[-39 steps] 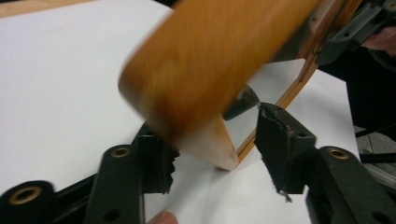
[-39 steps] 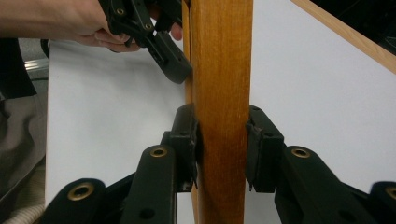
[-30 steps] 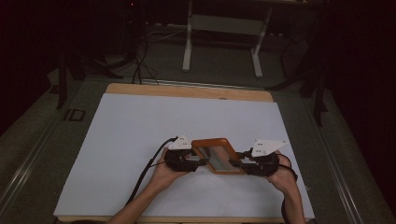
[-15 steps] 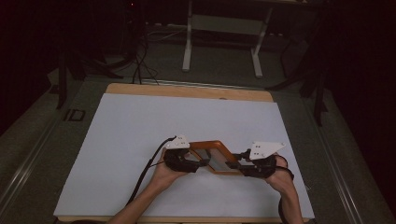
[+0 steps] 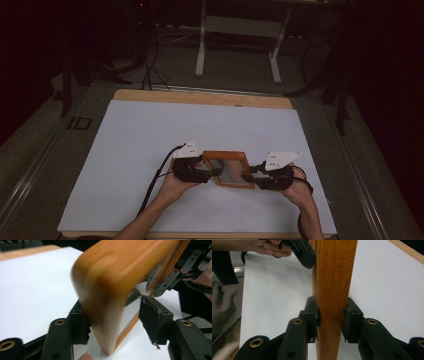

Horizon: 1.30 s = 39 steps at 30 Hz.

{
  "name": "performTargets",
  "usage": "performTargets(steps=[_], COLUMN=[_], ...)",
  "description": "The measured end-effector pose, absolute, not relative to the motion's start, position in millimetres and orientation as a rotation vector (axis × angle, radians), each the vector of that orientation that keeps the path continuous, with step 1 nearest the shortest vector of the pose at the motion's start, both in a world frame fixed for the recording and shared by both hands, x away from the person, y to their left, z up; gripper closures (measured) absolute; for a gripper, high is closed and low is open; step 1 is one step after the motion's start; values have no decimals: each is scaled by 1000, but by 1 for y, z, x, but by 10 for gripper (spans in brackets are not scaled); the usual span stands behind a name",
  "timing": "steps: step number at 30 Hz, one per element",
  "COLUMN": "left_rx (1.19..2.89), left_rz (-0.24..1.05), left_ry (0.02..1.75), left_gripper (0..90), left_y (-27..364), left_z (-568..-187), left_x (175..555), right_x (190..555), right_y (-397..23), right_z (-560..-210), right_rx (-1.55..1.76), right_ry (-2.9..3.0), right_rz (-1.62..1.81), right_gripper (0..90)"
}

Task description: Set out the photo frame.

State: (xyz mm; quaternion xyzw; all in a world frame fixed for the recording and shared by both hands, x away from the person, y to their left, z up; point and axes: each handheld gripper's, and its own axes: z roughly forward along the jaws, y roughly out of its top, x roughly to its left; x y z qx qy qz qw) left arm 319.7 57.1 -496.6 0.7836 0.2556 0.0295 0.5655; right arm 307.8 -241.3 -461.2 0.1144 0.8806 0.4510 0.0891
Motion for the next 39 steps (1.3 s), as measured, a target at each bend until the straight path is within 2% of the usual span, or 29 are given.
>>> performTargets(steps=[4, 14, 18, 24, 27, 39], left_rx=[1877, 1935, 1934, 1942, 1926, 1931], left_rz=[63, 125, 139, 138, 80, 73], left_ry=[574, 554, 543, 531, 537, 549], left_gripper=[362, 516, 558, 586, 608, 609], left_y=[50, 41, 38, 39, 42, 52], left_z=[-503, -501, -500, -499, -499, -491], left_x=[320, 314, 312, 311, 314, 315], right_x=[307, 312, 315, 316, 317, 318], right_y=[-242, -247, -249, -249, -250, -241], right_z=[-461, -464, -467, -468, -469, -468], right_rx=[330, 415, 483, 504, 523, 563], right_ry=[2621, 2593, 2597, 2597, 2599, 2586], right_rz=[1340, 1344, 1320, 1321, 1345, 1379], right_gripper=[689, 668, 634, 618, 616, 610])
